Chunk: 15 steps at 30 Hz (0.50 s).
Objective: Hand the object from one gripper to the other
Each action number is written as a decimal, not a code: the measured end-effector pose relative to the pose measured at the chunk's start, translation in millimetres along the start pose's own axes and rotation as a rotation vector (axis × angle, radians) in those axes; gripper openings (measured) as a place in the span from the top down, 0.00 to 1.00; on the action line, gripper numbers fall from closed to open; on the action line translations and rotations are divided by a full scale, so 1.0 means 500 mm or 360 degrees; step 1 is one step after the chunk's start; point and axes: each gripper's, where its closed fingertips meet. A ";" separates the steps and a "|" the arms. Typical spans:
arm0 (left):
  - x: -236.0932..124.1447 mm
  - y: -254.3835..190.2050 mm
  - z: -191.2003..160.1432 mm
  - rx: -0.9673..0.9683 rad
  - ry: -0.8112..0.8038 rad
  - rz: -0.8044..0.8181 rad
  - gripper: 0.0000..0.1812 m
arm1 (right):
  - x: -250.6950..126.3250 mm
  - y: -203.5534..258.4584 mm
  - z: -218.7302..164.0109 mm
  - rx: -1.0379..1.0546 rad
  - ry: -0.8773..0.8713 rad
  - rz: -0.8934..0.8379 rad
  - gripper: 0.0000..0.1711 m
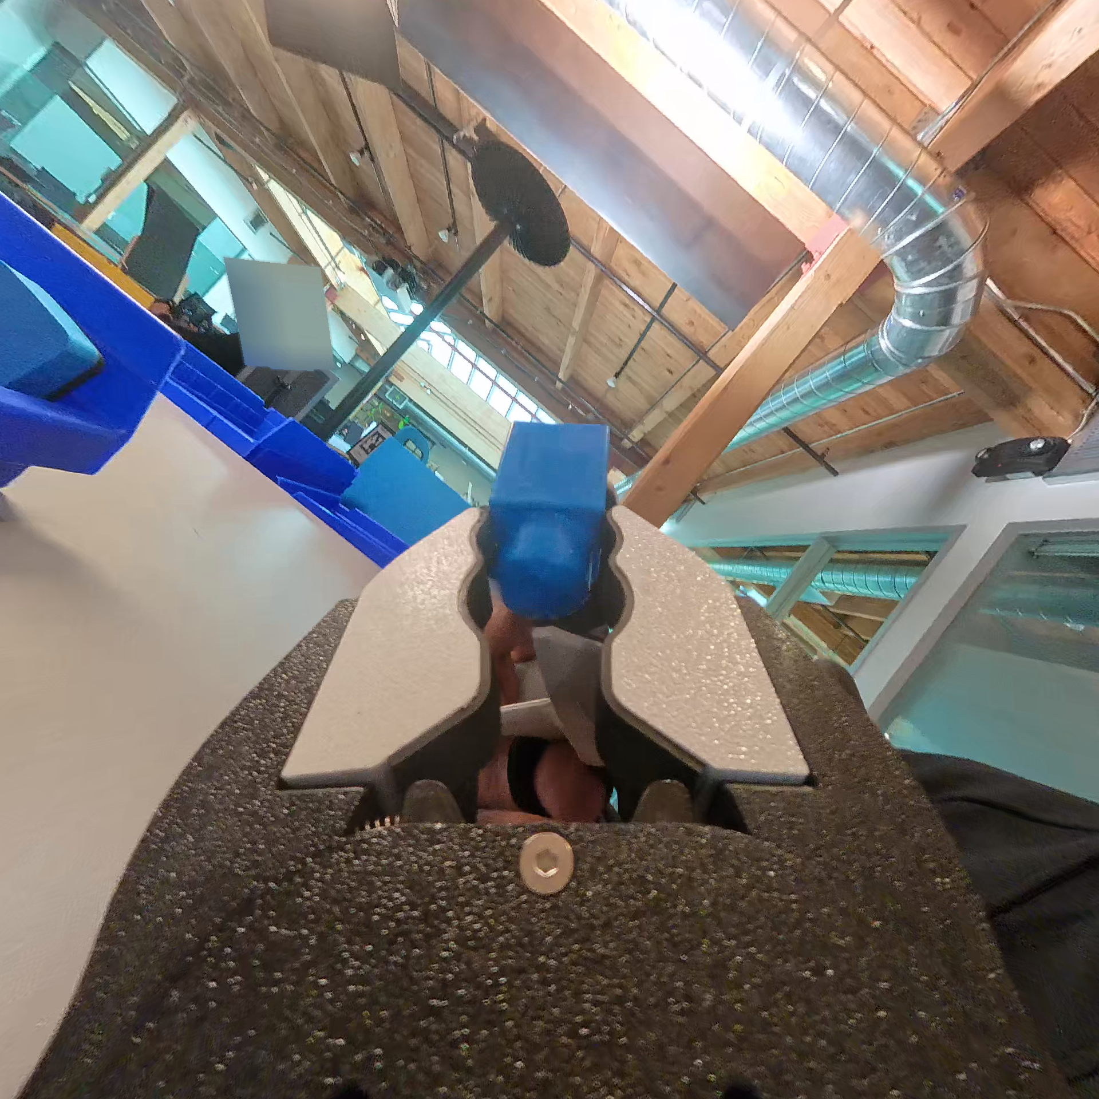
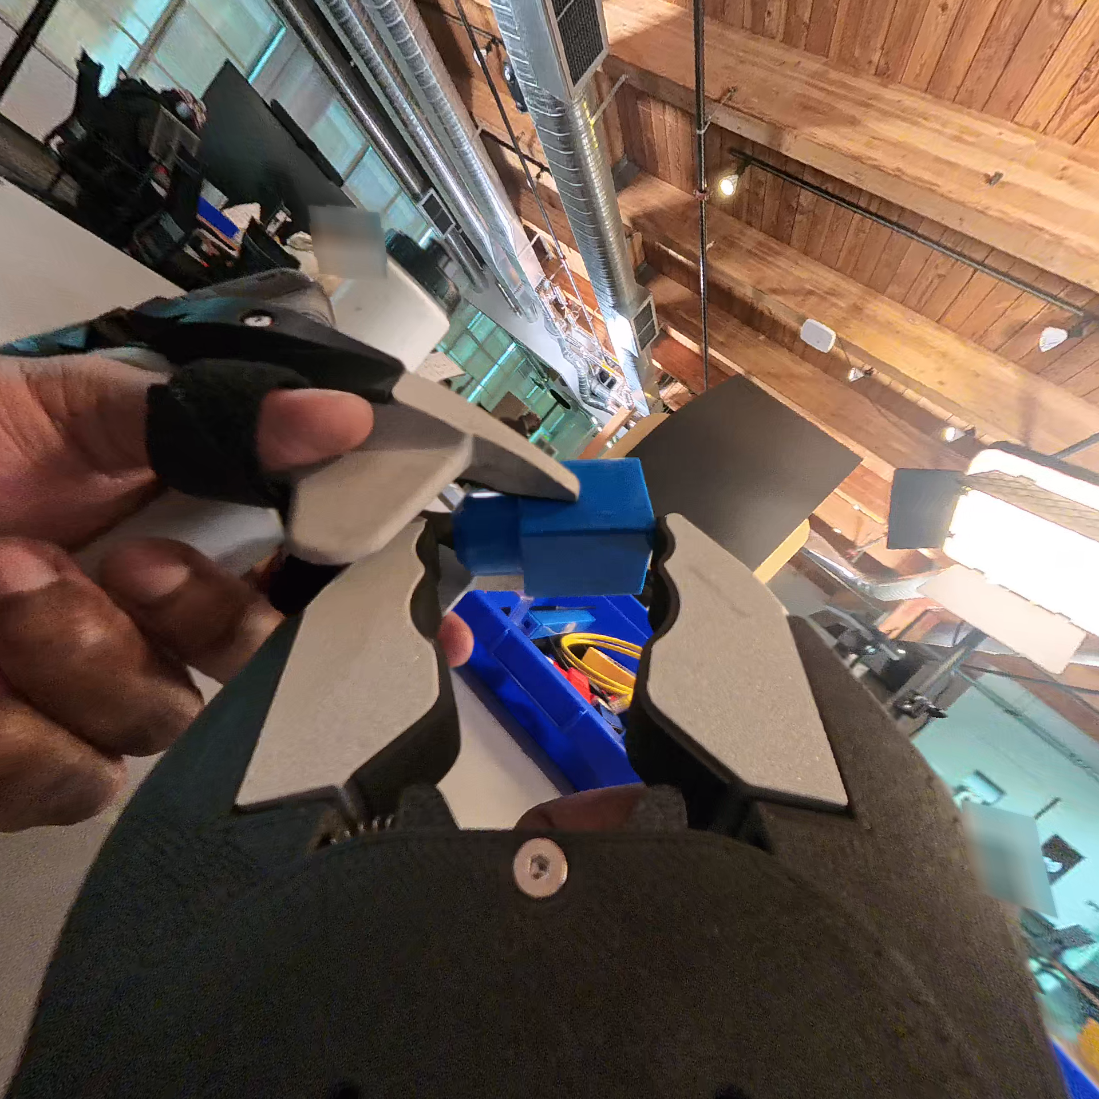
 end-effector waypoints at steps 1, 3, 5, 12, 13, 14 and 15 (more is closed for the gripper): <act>0.002 -0.001 -0.008 0.0016 0.0052 0.0001 0.80 | -0.001 -0.002 0.001 0.0033 -0.0017 0.0016 0.59; 0.005 -0.003 -0.024 0.0049 0.0151 0.0008 0.81 | -0.004 -0.007 0.002 0.0080 -0.0039 0.0047 0.58; 0.004 -0.003 -0.031 0.0078 0.0212 0.0010 0.81 | -0.005 -0.004 0.003 0.0077 -0.0032 0.0111 0.57; -0.008 0.004 -0.021 0.0042 0.0297 0.0005 0.81 | -0.014 -0.003 0.009 -0.0090 0.0021 0.0156 0.55; -0.008 0.000 -0.025 0.0017 0.0322 -0.0019 0.81 | -0.012 -0.002 0.004 -0.0088 0.0036 0.0154 0.54; -0.008 -0.005 -0.030 -0.0006 0.0355 -0.0044 0.81 | -0.009 -0.001 -0.001 -0.0084 0.0051 0.0155 0.53; -0.009 -0.009 -0.036 -0.0022 0.0387 -0.0064 0.81 | -0.007 0.001 -0.005 -0.0082 0.0060 0.0155 0.53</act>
Point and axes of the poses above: each gripper's, where its closed fingertips meet, x out along the fingers, z out of its top, y = z × x across the jaws, and after that the axes turned 11 degrees about z, right-handed
